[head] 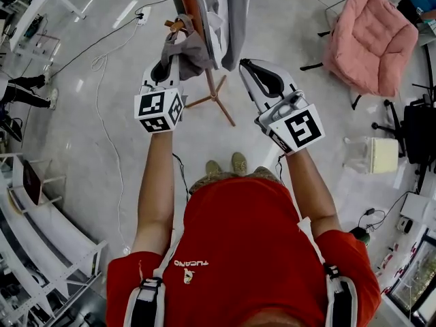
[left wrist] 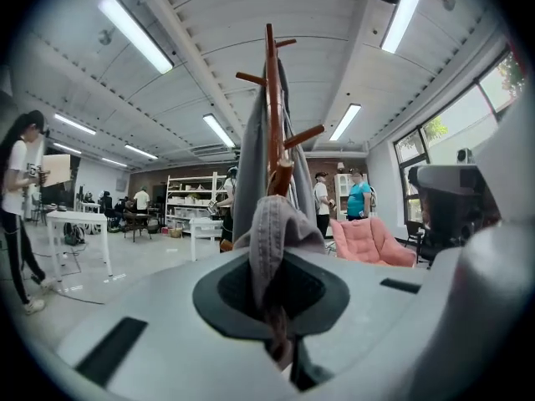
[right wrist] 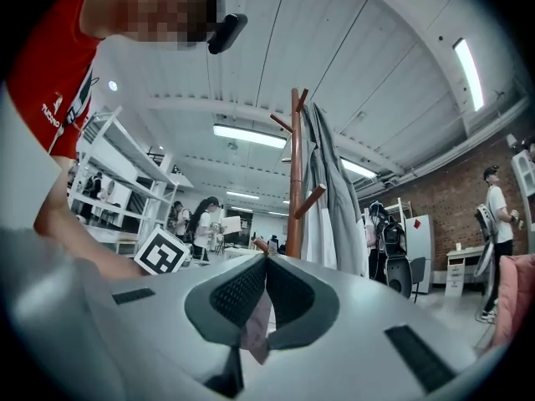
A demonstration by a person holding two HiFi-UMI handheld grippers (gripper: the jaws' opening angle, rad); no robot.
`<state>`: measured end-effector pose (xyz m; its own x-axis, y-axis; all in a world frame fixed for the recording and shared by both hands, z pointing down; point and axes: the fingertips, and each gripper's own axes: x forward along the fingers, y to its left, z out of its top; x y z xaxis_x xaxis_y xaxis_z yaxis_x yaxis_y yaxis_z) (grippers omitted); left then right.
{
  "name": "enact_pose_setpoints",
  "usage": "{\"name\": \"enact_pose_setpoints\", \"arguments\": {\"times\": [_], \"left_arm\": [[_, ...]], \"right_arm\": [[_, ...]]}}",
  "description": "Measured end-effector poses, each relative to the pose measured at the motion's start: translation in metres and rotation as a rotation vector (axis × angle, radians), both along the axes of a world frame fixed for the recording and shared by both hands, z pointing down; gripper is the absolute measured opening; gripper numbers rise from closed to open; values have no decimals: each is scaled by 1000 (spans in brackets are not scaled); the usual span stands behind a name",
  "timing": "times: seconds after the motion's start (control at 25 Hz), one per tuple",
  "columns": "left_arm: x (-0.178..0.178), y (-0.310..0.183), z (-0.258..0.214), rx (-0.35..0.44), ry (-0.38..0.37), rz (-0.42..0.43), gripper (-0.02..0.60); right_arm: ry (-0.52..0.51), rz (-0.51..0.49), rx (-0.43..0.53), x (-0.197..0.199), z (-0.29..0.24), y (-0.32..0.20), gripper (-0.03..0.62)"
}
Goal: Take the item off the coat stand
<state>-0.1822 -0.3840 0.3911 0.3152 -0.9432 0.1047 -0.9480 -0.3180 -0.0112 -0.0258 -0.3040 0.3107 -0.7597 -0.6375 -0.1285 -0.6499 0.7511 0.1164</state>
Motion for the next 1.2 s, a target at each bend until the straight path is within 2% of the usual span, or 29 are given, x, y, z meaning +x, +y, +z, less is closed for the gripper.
{"name": "enact_pose_setpoints", "arguments": {"times": [0.36, 0.64, 0.84, 1.2], "left_arm": [[-10, 52, -50, 87, 5, -6, 18], [-27, 99, -62, 91, 11, -18, 18], [-33, 128, -59, 75, 39, -20, 18], [-33, 134, -57, 66, 59, 17, 18]], "right_arm": [[-37, -45, -2, -13, -2, 14, 25], [-63, -73, -3, -23, -4, 24, 25], [-125, -99, -1, -22, -11, 37, 25], [-82, -53, 21, -17, -10, 37, 23]]}}
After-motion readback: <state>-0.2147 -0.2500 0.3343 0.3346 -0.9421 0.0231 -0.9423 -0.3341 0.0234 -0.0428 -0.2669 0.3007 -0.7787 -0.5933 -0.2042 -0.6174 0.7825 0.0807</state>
